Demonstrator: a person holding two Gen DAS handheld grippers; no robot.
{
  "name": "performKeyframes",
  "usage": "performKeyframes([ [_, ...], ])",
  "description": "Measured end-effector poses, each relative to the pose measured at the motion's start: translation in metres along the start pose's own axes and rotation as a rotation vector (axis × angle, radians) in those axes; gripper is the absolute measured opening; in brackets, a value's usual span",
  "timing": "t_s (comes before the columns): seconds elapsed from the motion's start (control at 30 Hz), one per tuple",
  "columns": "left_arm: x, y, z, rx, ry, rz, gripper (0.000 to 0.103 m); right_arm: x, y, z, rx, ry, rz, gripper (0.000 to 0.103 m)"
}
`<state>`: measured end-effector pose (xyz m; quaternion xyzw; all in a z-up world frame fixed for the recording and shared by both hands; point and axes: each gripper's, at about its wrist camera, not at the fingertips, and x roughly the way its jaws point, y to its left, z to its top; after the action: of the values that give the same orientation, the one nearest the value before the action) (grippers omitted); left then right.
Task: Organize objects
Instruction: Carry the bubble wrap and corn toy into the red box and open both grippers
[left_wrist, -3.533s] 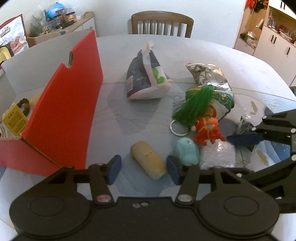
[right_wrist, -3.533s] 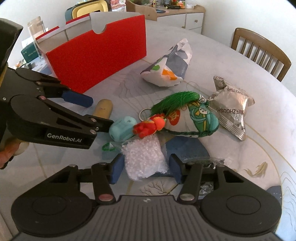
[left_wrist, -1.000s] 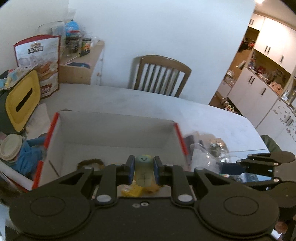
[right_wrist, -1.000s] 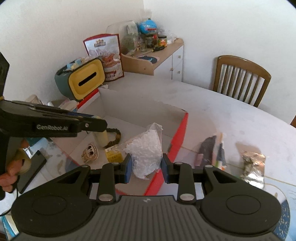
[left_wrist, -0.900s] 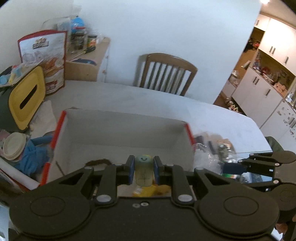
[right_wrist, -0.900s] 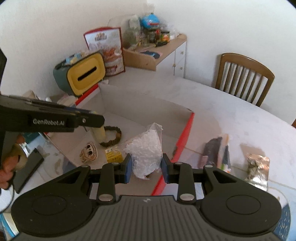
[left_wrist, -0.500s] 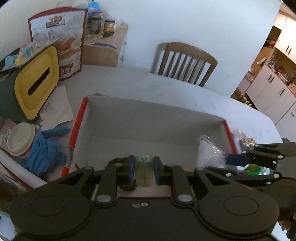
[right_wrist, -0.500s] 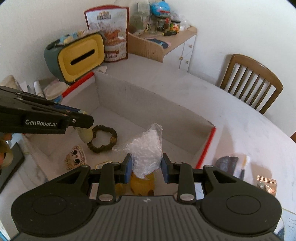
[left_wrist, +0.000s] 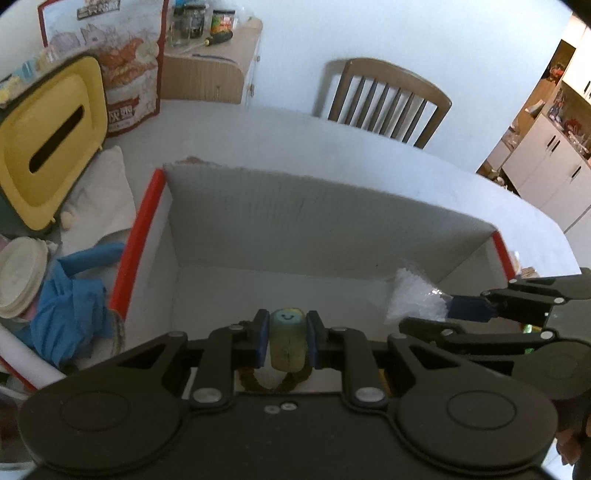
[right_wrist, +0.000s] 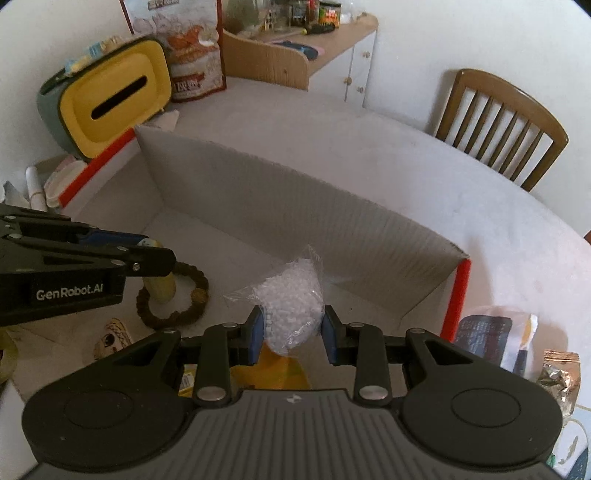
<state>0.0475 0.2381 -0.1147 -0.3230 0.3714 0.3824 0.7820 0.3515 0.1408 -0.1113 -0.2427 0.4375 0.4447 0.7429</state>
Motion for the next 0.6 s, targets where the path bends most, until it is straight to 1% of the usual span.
performKeyframes([
  [0.07,0.006,0.002,0.0,-0.005,0.018,0.004,0.019,0.004,0.001,0.0,-0.003,0.009,-0.003,0.032],
  [0.13,0.008,0.004,0.001,-0.019,0.029,-0.011,0.019,0.008,0.002,-0.001,-0.01,0.02,-0.003,0.032],
  [0.2,0.01,0.003,0.003,-0.011,0.035,-0.008,0.019,0.012,0.004,-0.001,-0.015,0.026,-0.011,0.032],
  [0.33,0.017,0.002,0.005,-0.01,0.093,0.002,0.02,0.016,0.004,-0.002,-0.013,0.029,-0.018,0.032],
  [0.53,0.024,0.006,0.007,-0.031,0.147,0.018,0.022,0.013,0.001,-0.005,-0.002,0.032,0.009,0.032],
  [0.57,0.024,0.006,0.007,-0.03,0.151,0.022,0.023,0.012,0.002,-0.005,-0.001,0.033,0.012,0.033],
  [0.6,0.025,0.006,0.007,-0.03,0.153,0.025,0.024,0.011,0.002,-0.006,-0.002,0.034,0.019,0.039],
])
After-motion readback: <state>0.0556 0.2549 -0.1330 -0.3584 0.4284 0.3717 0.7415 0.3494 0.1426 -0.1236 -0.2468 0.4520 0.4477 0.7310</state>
